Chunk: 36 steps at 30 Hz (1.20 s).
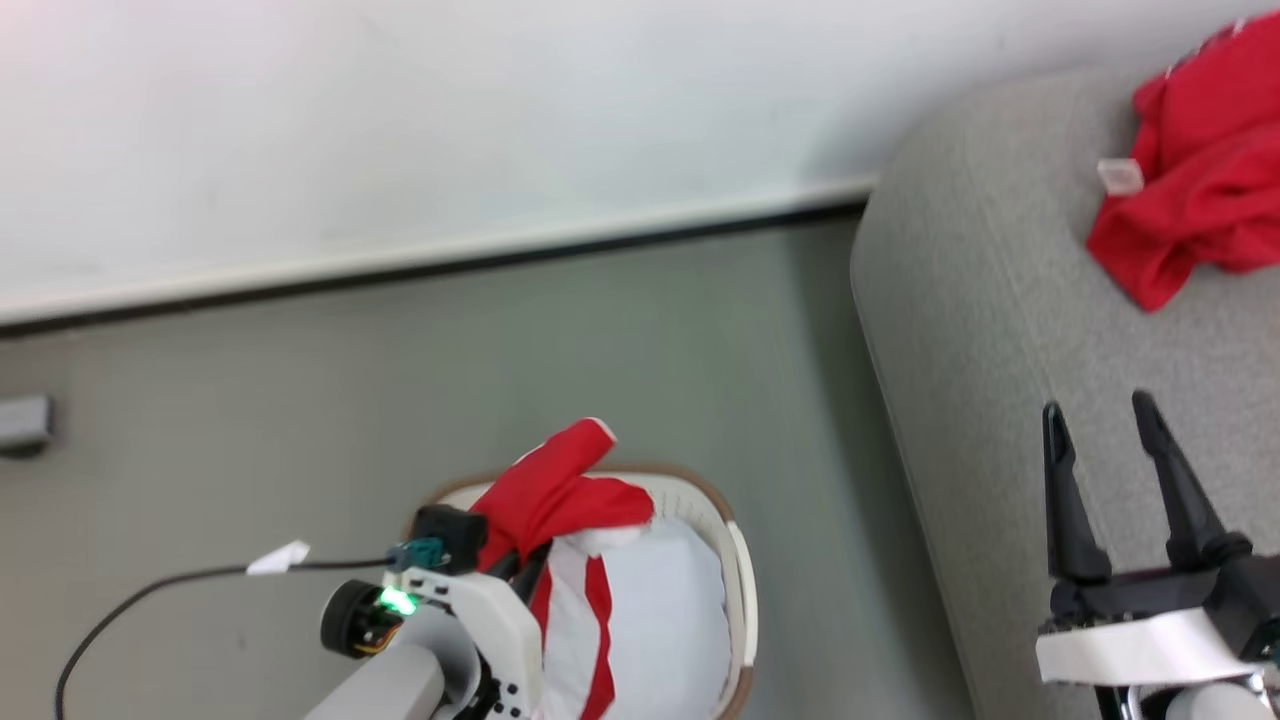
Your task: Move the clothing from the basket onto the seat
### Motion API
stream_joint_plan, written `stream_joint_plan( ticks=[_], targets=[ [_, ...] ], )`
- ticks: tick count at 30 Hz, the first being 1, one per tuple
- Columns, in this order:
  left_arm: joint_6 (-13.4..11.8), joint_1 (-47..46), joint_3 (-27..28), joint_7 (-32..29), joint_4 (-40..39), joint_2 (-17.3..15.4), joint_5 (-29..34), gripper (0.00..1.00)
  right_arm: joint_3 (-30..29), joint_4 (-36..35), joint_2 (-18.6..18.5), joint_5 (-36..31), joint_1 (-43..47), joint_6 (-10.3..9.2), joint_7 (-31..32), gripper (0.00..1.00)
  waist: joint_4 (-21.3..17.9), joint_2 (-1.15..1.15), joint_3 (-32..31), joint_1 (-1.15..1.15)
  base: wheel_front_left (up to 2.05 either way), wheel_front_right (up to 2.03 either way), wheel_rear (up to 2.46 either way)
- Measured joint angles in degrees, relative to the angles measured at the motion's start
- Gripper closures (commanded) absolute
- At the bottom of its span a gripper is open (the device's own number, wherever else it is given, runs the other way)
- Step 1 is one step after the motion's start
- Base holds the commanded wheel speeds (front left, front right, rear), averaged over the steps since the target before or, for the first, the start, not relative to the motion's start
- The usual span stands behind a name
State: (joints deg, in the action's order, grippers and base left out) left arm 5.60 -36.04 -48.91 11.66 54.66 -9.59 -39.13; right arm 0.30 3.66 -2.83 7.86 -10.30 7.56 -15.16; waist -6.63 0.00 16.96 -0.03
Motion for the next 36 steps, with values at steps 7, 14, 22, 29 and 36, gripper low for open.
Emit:
stream_joint_plan(
  ticks=[7, 14, 22, 29, 36],
  targets=[
    [-5.25, 6.20, 3.24, 2.64, -8.93, -3.16, -1.09, 1.00, 0.11, 2.61, 0.01, -0.43, 4.37, 0.00, 0.00, 0.00, 1.88, 0.00, -8.13, 0.00, 0.00, 0.00, 0.00],
    [-10.74, 14.96, 7.68, 3.33, -22.13, -7.66, -1.18, 1.00, 0.92, 4.20, 0.03, -1.05, 7.26, 0.00, 0.01, 0.00, 3.32, 0.00, -14.93, 0.01, 0.00, 0.00, 0.00],
    [-15.99, 24.93, 16.81, 3.42, -38.91, -11.85, 2.07, 1.00, 2.89, 5.36, 0.02, -0.52, 8.08, 0.00, 0.00, 0.00, 3.24, 0.00, -18.22, 0.01, 0.00, 0.00, 0.00],
    [-16.73, 31.45, 24.68, 3.42, -46.65, -12.60, 5.92, 1.00, 5.23, 7.16, 0.01, 0.49, 8.73, 0.00, 0.00, 0.00, 2.60, 0.00, -19.94, 0.02, 0.00, 0.00, 0.00],
    [-15.28, 34.36, 28.94, 3.42, -49.19, -12.37, 7.91, 1.00, 7.17, 7.94, 0.00, 1.43, 8.85, 0.00, 0.00, 0.00, 2.47, 0.00, -20.27, 0.02, 0.00, 0.00, 0.00]
  ],
)
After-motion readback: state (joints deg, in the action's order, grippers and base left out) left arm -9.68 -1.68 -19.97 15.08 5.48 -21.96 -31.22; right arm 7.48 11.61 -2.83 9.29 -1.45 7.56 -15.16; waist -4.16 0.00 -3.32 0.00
